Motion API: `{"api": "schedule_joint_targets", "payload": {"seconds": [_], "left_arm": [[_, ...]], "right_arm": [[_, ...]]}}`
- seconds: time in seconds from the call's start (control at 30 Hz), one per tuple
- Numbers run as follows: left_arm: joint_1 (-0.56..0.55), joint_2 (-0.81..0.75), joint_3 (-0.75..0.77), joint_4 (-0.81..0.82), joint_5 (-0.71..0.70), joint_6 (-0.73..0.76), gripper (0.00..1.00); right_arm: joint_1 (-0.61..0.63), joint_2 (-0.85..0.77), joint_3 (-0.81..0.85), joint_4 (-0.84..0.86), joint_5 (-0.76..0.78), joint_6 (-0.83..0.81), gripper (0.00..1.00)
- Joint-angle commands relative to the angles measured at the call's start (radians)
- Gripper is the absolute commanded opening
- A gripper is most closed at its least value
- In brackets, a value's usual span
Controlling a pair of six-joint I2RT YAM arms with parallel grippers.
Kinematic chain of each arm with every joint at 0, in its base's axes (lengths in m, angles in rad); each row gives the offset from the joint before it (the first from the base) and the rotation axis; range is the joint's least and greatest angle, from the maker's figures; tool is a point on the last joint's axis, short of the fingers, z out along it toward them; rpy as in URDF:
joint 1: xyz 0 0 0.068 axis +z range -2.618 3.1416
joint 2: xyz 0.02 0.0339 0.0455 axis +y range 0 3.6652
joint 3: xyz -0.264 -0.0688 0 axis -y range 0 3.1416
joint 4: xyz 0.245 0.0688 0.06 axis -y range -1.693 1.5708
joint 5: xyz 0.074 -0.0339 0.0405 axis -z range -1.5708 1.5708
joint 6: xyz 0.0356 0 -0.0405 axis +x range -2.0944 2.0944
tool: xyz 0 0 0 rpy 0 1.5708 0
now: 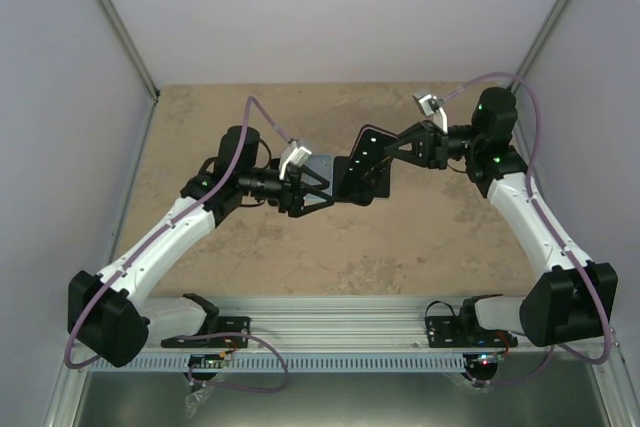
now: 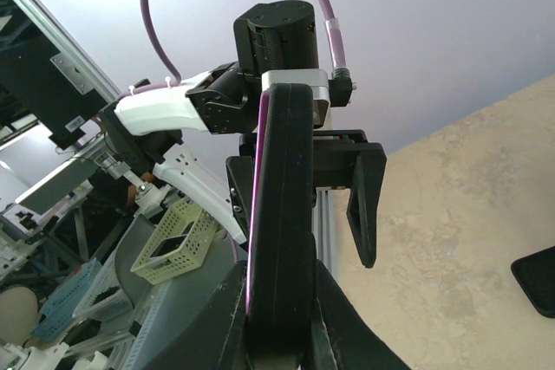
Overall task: Take the phone out of the phone case
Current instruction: Remove the phone case from the phone.
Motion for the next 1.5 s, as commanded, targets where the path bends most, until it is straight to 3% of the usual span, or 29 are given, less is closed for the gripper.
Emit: {"api": "schedule_joint_targets", "payload": {"seconds": [0.0,0.17,0.47,0.8,1.07,1.47], "left_arm": [[-0.001,-0.013,-0.002,0.044,0.046,-0.013,0.75],[0.000,-0.008,0.012,0.041,-0.059,-0.031,0.71],[-0.001,0.005,0.013,0.042,-0.126,-0.054,0.69],[-0.001,-0.016,-0.010,0.102,0.046,-0.088,0.76],[0.000,0.005,0.012,0.082,-0.114,-0.085,0.72],[0.000,0.017,-0.009,0.075,-0.233,-0.082,0.70]], "right_arm": [[-0.001,-0.012,0.002,0.027,-0.001,0.008,0.01],[-0.001,-0.017,-0.001,0.026,-0.004,0.009,0.01],[-0.001,-0.017,0.000,0.029,-0.008,0.016,0.01],[-0.001,-0.016,-0.006,0.022,0.017,0.006,0.01],[-0.001,-0.022,-0.006,0.023,0.009,0.011,0.01],[0.007,-0.034,-0.003,0.039,-0.020,0.026,0.01]]}}
